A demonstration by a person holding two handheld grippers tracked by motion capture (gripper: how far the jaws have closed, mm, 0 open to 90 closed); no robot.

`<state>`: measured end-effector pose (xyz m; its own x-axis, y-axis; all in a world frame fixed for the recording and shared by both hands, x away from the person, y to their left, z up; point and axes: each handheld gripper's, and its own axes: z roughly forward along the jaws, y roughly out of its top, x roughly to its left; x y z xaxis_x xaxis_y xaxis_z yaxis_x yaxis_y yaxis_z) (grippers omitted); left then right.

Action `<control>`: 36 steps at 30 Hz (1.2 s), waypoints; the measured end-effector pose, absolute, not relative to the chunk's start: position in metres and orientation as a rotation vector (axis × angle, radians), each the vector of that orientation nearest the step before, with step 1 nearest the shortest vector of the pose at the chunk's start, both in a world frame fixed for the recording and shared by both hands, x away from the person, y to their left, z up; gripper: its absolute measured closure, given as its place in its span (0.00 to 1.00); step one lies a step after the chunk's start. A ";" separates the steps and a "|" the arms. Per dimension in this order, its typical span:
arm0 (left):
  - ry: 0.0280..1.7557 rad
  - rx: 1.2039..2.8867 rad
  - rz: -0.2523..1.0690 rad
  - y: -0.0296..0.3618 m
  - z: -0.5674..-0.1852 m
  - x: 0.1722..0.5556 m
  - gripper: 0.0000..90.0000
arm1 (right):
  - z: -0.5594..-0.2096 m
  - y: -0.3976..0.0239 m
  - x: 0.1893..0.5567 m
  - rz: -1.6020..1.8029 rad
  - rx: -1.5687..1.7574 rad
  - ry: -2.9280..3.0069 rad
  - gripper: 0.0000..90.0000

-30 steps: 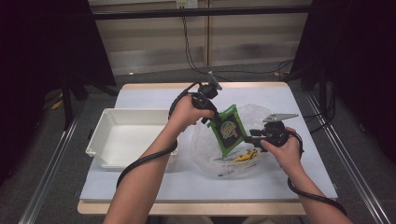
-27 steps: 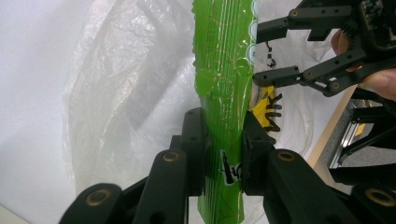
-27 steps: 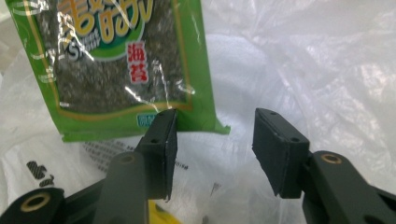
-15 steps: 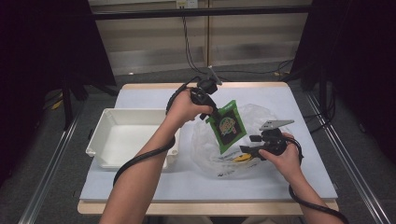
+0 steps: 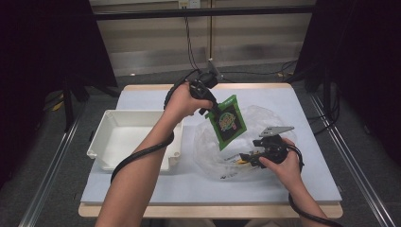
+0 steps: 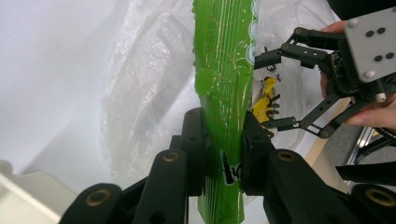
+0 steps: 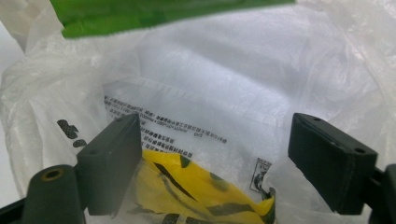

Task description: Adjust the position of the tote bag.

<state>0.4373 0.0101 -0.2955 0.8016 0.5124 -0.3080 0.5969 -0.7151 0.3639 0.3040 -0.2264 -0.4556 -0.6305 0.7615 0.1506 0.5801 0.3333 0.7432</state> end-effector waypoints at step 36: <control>0.708 2.593 -0.193 0.026 -0.249 0.443 0.84 | -0.458 -0.231 0.301 1.175 1.213 2.415 0.10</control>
